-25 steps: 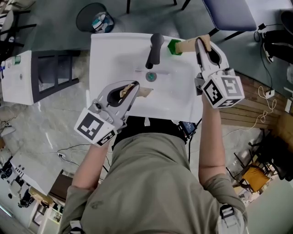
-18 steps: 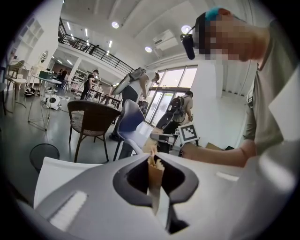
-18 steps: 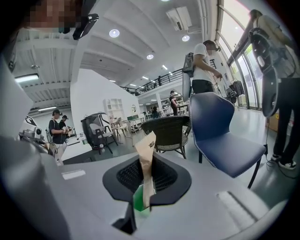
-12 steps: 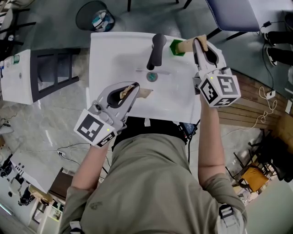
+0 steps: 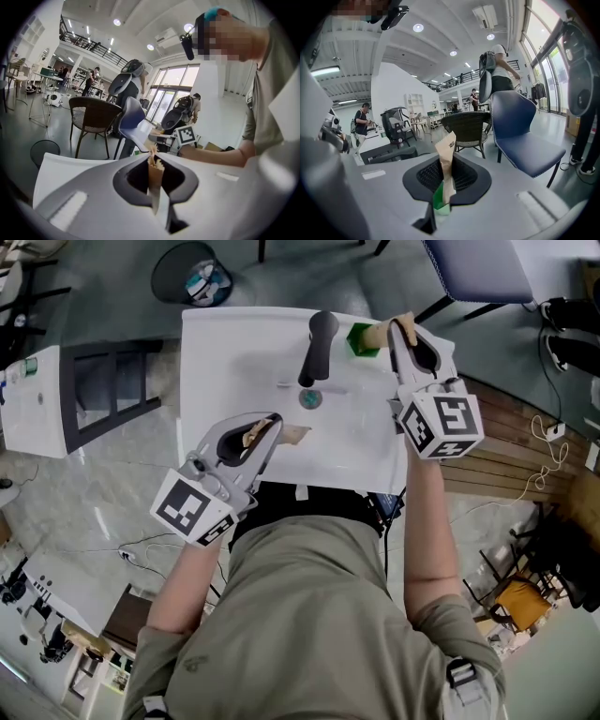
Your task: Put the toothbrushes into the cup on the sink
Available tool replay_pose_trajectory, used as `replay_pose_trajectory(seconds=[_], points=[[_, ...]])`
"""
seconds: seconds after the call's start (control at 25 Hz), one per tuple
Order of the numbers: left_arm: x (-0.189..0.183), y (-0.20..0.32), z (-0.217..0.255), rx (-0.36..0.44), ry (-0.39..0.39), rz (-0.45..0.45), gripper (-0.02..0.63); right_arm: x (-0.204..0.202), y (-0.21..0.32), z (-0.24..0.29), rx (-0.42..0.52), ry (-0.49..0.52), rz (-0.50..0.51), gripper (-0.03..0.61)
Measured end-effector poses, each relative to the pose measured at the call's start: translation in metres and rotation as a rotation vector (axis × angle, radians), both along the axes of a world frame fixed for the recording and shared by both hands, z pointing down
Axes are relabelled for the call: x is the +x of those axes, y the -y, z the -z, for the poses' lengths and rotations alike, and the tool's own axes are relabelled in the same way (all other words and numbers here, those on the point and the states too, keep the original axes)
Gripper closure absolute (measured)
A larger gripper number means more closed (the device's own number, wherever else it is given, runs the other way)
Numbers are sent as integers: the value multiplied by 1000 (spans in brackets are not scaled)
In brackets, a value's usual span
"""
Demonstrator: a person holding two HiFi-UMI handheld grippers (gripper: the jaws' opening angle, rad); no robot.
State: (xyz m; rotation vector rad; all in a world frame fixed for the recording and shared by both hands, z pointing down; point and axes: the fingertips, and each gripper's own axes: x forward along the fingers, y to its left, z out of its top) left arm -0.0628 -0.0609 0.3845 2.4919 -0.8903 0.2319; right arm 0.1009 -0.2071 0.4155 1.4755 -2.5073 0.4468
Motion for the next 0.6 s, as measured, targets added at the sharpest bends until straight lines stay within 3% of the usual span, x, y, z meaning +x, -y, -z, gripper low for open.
replay_pose_trajectory(seconds=[0.6], points=[[3, 0, 2, 0, 1, -5, 606, -1, -3, -5, 17, -15, -7, 551]])
